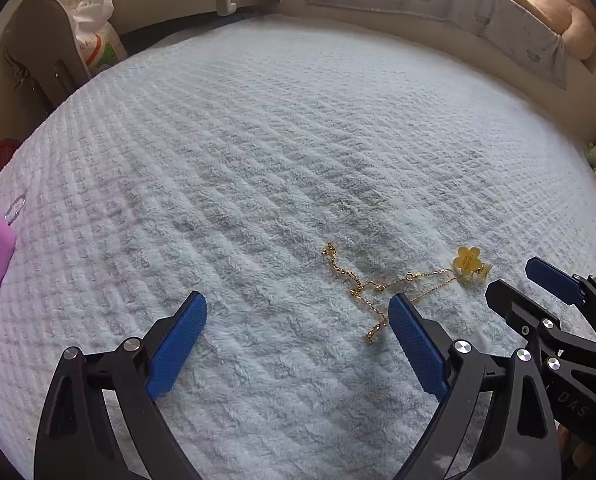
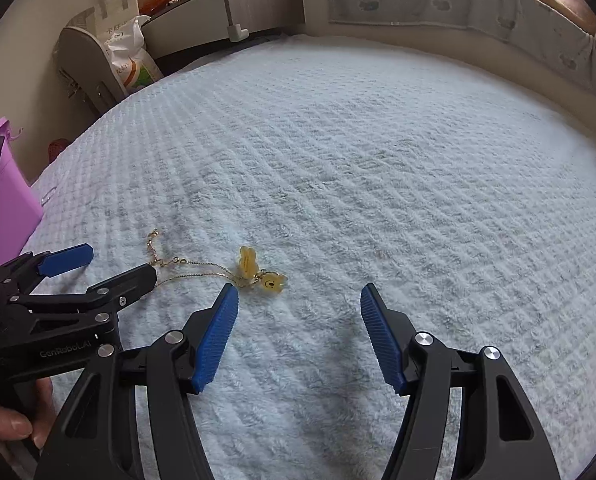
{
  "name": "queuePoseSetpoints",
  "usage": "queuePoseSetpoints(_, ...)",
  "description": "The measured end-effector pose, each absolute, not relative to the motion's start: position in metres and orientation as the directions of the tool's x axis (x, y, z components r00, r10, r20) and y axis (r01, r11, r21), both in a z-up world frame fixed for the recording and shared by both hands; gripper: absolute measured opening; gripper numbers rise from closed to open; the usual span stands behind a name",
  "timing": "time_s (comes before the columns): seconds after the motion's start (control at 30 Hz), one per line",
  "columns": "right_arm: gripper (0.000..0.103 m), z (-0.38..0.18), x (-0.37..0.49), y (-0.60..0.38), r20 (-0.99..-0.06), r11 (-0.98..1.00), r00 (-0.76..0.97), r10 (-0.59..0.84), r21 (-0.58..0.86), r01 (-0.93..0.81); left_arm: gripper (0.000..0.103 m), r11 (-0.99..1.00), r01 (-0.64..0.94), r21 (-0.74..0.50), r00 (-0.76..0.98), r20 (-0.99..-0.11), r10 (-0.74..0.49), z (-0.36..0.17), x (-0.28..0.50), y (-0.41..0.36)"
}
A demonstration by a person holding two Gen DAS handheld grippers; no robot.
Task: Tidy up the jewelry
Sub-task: 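Move both open tools back over the gold chain necklace, then grasp the gold chain with the left tool while the right tool grasps the flower pendant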
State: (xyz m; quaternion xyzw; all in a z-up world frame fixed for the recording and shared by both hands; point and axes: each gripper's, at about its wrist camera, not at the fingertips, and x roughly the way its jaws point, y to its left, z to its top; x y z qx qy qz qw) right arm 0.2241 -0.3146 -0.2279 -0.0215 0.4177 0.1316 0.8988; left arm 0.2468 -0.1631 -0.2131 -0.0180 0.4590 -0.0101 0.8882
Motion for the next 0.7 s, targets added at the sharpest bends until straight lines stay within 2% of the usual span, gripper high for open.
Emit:
queuePoseSetpoints(0.23,0.061,-0.231,0.233,-0.301,-0.748,0.949,0.624,0.226,0.024,-0.315,0.089,0.999,0.023,-0.041,0.598,-0.800,-0.046,-0.219,0.252,-0.172)
queuePoseSetpoints(0.37,0.060,-0.233,0.236,-0.296,-0.748,0.944,0.623,0.228,0.012,-0.330,0.083,0.999,0.032,-0.039,0.602,-0.797,-0.051,-0.221,0.258,-0.177)
queuePoseSetpoints(0.5,0.048,-0.237,0.237,-0.297,-0.756,0.943,0.615,0.225,0.009,-0.334,0.078,0.997,0.053,-0.055,0.609,-0.789,-0.076,-0.223,0.262,-0.179)
queuePoseSetpoints(0.7,0.046,-0.242,0.237,-0.292,-0.759,0.941,0.612,0.222,0.003,-0.337,0.058,0.993,0.109,-0.034,0.612,-0.786,-0.094,-0.225,0.257,-0.189)
